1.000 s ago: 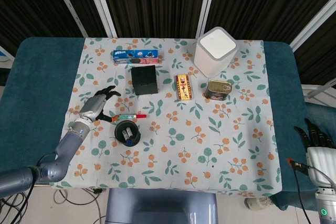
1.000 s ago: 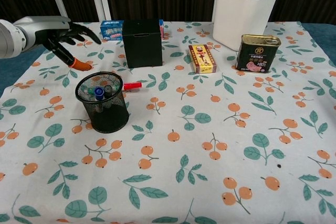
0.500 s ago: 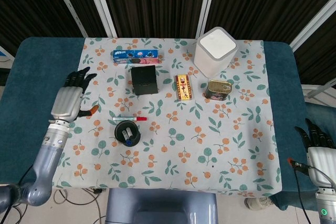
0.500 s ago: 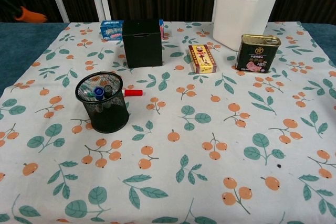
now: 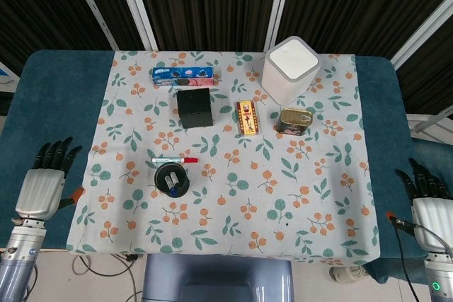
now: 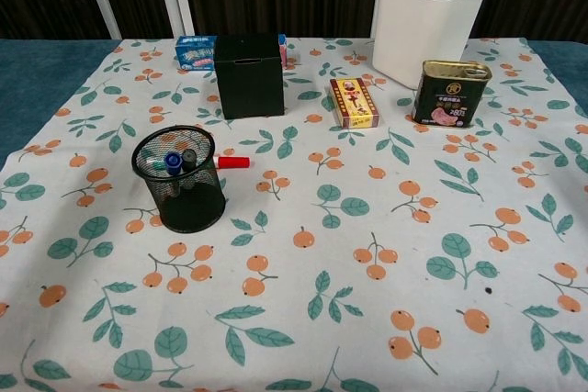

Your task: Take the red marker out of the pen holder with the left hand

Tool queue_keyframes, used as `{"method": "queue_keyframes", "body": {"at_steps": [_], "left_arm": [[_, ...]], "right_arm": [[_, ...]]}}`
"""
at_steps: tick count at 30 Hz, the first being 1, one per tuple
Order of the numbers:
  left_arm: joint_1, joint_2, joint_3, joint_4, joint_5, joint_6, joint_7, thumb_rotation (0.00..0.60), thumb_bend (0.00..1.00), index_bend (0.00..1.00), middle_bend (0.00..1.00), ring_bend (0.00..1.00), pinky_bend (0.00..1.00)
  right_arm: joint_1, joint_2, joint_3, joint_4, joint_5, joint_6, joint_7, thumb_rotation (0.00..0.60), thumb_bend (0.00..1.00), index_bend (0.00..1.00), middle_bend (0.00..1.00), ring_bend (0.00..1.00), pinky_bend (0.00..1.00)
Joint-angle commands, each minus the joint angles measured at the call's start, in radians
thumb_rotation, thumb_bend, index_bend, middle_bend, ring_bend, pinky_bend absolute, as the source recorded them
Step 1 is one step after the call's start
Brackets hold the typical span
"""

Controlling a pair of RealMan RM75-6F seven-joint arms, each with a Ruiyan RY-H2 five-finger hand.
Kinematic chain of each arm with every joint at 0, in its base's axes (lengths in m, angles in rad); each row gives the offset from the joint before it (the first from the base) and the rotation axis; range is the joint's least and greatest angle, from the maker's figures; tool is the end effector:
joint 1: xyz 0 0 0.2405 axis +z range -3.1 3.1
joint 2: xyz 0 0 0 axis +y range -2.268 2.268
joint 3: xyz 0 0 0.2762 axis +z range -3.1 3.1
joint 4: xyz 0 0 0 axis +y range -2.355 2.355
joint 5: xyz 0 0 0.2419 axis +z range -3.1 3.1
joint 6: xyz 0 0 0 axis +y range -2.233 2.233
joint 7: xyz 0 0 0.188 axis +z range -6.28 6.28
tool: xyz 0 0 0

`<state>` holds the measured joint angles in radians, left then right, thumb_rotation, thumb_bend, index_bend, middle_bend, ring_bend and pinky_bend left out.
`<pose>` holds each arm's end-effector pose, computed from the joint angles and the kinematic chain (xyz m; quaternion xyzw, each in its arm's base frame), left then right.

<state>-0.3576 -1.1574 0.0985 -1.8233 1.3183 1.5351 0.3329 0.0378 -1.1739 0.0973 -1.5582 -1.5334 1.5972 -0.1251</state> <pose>-0.2692 0.2674 0.0983 -0.6463 -0.3512 -0.3598 0.5741 -0.3398 -0.2229 0.1506 0.5817 -0.3121 0.3888 0.6427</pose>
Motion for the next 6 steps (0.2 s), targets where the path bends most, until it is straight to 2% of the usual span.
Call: {"method": "queue_keyframes", "body": {"at_steps": [1, 6], "left_arm": [[0.061, -0.031, 0.027, 0.087, 0.088, 0.047, -0.089, 0.6, 0.22, 0.11, 0.0, 0.0, 0.0], [0.082, -0.04, 0.016, 0.121, 0.121, 0.043, -0.129, 0.6, 0.22, 0.11, 0.0, 0.0, 0.0]], "right_arm": [[0.0, -0.002, 0.0, 0.002, -0.001, 0.001, 0.0, 0.6, 0.18, 0.19, 0.0, 0.1, 0.19], [0.001, -0.003, 0.0, 0.003, -0.003, 0.002, 0.0, 0.6, 0.18, 0.19, 0.0, 0.1, 0.19]]}}
